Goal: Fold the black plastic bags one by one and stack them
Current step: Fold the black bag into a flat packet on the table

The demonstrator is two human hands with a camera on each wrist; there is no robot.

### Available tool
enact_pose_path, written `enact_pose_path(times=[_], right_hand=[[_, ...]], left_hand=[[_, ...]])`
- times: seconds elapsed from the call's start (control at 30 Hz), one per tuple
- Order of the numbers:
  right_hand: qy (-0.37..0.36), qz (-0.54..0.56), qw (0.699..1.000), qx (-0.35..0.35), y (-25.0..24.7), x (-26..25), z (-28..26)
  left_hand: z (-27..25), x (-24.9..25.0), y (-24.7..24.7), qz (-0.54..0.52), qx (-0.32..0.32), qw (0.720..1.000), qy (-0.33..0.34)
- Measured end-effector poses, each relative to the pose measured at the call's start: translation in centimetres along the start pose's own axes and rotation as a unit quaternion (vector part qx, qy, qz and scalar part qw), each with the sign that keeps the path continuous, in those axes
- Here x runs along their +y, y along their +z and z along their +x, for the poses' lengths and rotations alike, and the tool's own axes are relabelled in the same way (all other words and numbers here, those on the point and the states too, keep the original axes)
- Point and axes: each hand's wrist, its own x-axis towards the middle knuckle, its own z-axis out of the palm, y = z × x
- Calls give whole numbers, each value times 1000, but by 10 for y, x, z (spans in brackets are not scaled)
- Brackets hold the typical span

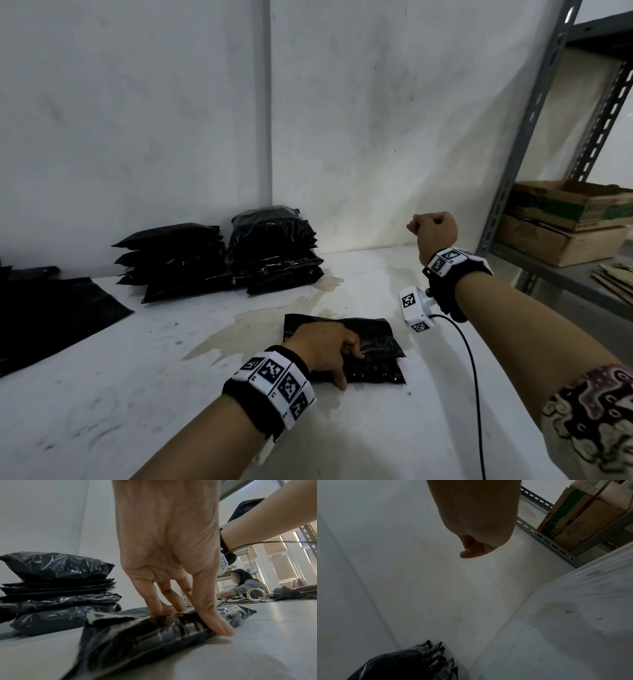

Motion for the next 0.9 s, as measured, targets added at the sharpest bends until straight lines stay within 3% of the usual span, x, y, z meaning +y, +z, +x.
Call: enact_pose_path(times=[0.33, 0.4, 0.5, 0.6, 0.7, 0.9], right_hand=[[-42, 10, 999, 10, 10, 6, 2], [-95, 14, 995, -1, 16, -11, -2], [-159, 1, 984, -78, 38, -62, 8], [-104, 18, 988, -112, 51, -102, 20], [-40, 26, 987, -155, 44, -108, 12], [92, 8, 947, -309, 22, -112, -36]], left_hand=[[4, -1, -1, 11, -14, 1000, 10], [5, -1, 0, 12, -17, 1000, 9], [7, 1, -2, 24, -23, 999, 12], [5, 6, -2, 53, -30, 998, 15], [-2, 9, 0, 93, -27, 995, 13], [-35, 2, 3, 96, -29, 995, -3]])
